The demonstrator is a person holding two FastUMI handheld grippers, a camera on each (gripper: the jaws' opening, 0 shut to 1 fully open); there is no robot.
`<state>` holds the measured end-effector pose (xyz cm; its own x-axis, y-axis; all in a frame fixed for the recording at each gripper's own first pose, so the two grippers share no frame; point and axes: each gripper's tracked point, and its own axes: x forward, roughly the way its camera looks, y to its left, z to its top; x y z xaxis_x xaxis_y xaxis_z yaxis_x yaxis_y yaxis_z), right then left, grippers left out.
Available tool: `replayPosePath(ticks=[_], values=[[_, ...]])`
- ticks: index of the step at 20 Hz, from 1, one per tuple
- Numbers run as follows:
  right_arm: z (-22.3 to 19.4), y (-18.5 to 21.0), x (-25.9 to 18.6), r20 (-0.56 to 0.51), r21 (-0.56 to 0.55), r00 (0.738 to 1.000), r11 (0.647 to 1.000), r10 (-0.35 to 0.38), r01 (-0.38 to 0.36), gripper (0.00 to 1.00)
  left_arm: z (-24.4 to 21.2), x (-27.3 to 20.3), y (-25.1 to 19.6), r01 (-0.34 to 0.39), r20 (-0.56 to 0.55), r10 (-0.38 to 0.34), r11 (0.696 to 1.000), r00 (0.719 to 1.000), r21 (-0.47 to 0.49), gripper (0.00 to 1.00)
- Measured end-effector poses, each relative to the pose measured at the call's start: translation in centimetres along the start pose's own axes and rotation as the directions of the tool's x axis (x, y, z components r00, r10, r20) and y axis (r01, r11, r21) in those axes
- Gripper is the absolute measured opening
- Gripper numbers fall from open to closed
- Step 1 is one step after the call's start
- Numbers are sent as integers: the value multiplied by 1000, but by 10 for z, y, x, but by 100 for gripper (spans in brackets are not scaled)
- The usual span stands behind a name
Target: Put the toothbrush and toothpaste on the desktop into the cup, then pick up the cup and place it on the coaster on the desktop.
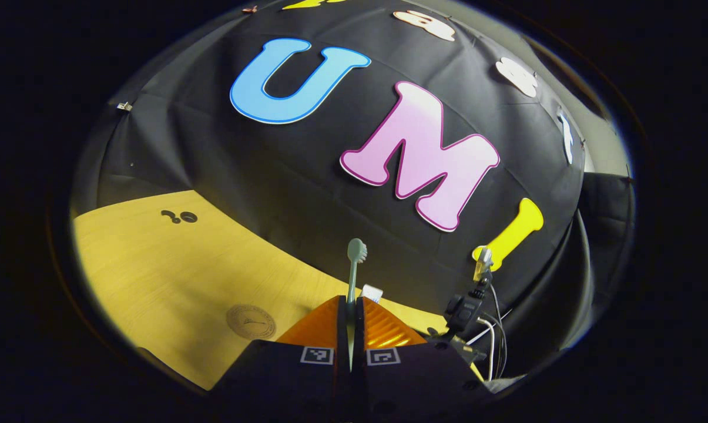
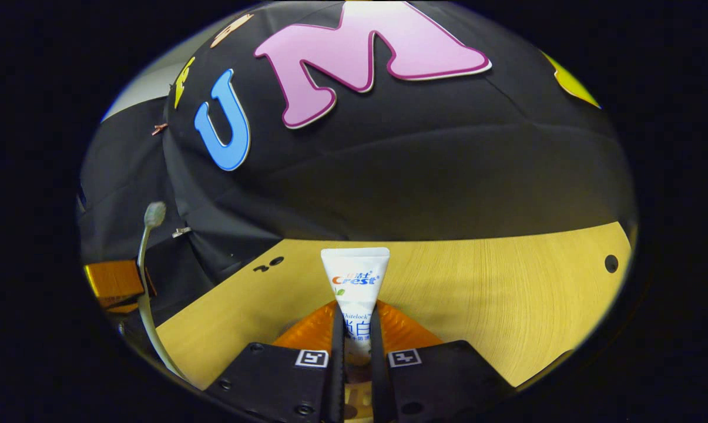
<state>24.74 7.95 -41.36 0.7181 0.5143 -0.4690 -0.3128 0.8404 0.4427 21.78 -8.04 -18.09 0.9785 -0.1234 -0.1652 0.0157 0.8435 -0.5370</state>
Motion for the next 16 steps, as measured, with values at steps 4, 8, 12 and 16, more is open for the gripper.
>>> replayPosePath(ticks=[4, 8, 12, 16], values=[[5, 12, -12, 10, 63, 999, 997, 33, -34, 22, 5, 30, -7, 15, 45, -13, 999, 999, -45, 6], [30, 7, -36, 67, 203, 997, 978, 27, -40, 49, 13, 55, -7, 10, 107, 1, 996, 994, -94, 6], [47, -23, -57, 88, 273, 995, 962, -36, 10, 55, 16, 73, -6, 0, 160, 19, 993, 987, -119, 6], [30, -56, -89, 47, 328, 995, 942, -88, 68, 55, 13, 90, -1, -21, 202, 45, 993, 978, -120, 6]])
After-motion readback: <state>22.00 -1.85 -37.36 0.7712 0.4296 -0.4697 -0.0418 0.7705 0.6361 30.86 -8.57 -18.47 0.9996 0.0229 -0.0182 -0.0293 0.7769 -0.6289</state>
